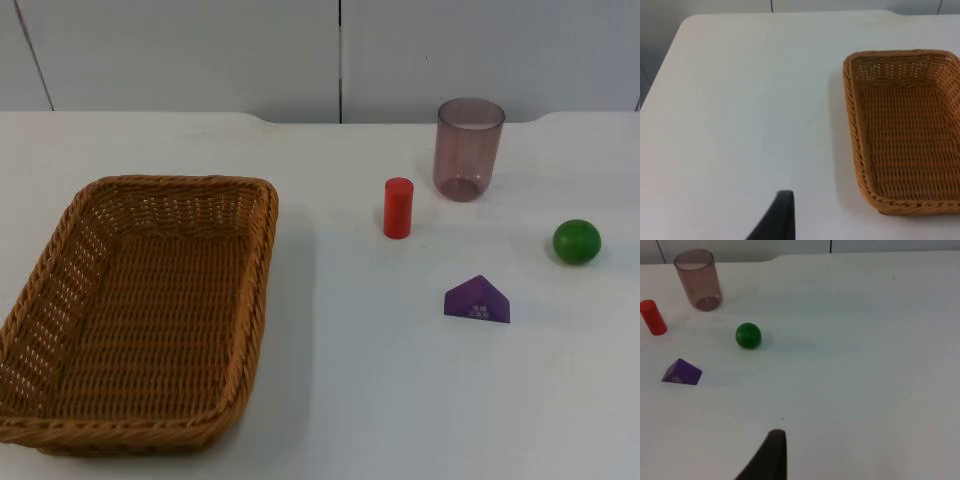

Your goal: Pick up the basket with the left hand and place the triangular block into the basket with the right hand.

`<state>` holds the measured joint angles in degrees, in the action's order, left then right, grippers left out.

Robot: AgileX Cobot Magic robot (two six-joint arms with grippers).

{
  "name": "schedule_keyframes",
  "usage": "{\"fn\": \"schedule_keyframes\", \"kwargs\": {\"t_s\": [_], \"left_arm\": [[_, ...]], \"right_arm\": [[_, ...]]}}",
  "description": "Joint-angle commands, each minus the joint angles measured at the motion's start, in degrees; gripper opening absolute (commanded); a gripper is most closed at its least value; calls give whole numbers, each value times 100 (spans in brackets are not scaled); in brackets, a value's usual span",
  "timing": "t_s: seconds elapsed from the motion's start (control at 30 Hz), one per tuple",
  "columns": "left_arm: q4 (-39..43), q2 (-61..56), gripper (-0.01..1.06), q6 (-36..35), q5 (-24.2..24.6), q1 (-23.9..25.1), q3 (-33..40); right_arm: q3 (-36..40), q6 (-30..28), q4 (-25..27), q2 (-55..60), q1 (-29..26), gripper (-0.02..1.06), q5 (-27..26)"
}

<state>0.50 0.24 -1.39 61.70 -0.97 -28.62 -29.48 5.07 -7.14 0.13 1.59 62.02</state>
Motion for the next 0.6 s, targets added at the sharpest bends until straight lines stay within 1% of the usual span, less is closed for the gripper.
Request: {"fn": "schedule_keyframes", "kwargs": {"t_s": [0.0, 0.07, 0.2, 0.3, 0.33, 0.37, 0.47, 0.5, 0.57], "left_arm": [[-50, -24, 105, 1, -29, -21, 23], [-93, -24, 105, 1, -41, -21, 9], [-221, 140, 105, 1, -189, -21, -195], [-337, 767, 105, 1, -485, -21, -448], [-413, 1179, 105, 1, -707, -21, -549], [-413, 1179, 105, 1, -707, -21, -549], [-582, 2052, 105, 1, -1131, -21, -719], [-582, 2052, 105, 1, -1131, -21, -719], [-619, 2843, 105, 1, -1307, -21, -915]], "right_arm": [[-13, -139, -24, -13, -18, 105, -56], [-35, -211, -1, -13, -18, 105, -98], [-322, -237, -1, 30, -18, 105, -240], [-749, -237, -1, 588, -18, 105, -322], [-931, -237, -1, 952, -18, 105, -415], [-931, -237, -1, 952, -18, 105, -415], [-1232, -237, -1, 1701, -18, 105, -699], [-1232, -237, -1, 1701, -18, 105, -699], [-1365, -237, -1, 2317, -18, 105, -970]]}}
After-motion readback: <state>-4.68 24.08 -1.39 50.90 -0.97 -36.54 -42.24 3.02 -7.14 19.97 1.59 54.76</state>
